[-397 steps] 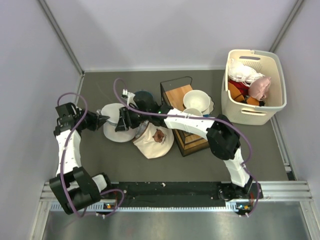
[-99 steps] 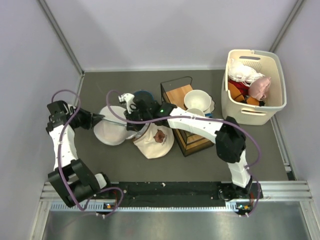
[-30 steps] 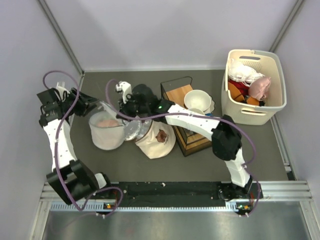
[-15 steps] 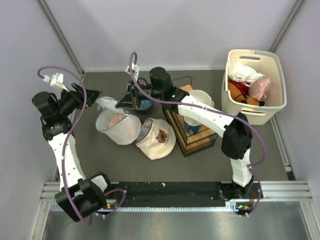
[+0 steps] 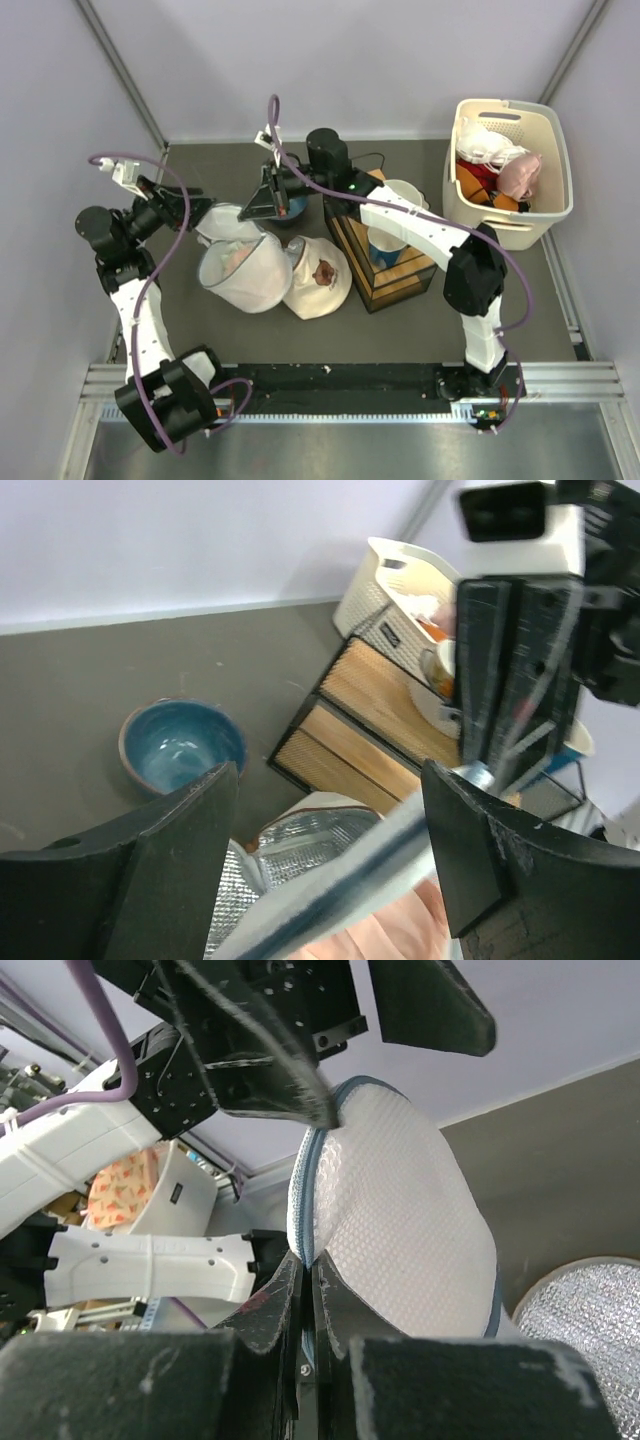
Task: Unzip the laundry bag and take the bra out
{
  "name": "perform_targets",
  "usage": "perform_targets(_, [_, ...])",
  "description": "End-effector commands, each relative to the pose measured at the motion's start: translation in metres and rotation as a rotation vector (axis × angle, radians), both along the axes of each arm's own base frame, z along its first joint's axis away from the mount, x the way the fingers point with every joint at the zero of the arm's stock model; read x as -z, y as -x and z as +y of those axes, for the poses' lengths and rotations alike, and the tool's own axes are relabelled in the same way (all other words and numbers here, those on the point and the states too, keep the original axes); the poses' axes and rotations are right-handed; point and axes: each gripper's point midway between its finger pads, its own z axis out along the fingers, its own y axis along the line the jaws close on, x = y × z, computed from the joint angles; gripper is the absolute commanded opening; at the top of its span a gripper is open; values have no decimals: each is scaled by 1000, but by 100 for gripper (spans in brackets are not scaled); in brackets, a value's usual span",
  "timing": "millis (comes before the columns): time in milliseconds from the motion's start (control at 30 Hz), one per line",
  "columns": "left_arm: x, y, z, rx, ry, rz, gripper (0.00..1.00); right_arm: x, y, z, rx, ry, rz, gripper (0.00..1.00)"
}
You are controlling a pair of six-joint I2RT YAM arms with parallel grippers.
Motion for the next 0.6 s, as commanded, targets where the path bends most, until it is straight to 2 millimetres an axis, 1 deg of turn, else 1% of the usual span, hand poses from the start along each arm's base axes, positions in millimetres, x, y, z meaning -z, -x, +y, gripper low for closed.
perform_targets(0, [-23, 34, -32, 227, -99, -130, 80, -40, -1, -9, -47, -88, -46, 0])
perform_targets(167, [-20, 44, -41, 310, -122, -108, 80, -40, -1, -10, -58, -88, -49, 0])
perform_targets(267, [-21, 51, -50, 356, -153, -135, 81, -40, -2, -11, -62, -87, -44, 0])
perform_targets(300, [-17, 50, -51, 363, -120, -84, 80, -39, -2, -10, -62, -87, -41, 0])
perform_targets(333, [-19, 48, -51, 358, -122, -85, 80, -40, -2, -11, -70, -90, -34, 0])
perform_targets(367, [-15, 45, -52, 364, -152, -114, 79, -42, -1, -11, -74, -99, -37, 0])
perform_targets(433, [-11, 47, -56, 388, -132, -66, 76, -43, -2, -11, -80, -103, -22, 0])
perform_targets(467, [-9, 46, -57, 403, -141, -77, 69, -43, -3, -11, -79, -104, -18, 0])
perform_targets(533, [-9, 47, -60, 425, -137, -73, 61, -44, -4, -12, -80, -108, -14, 0])
perform_targets(567, [-8, 46, -61, 428, -136, -72, 48, -43, -5, -11, -80, -106, -10, 0])
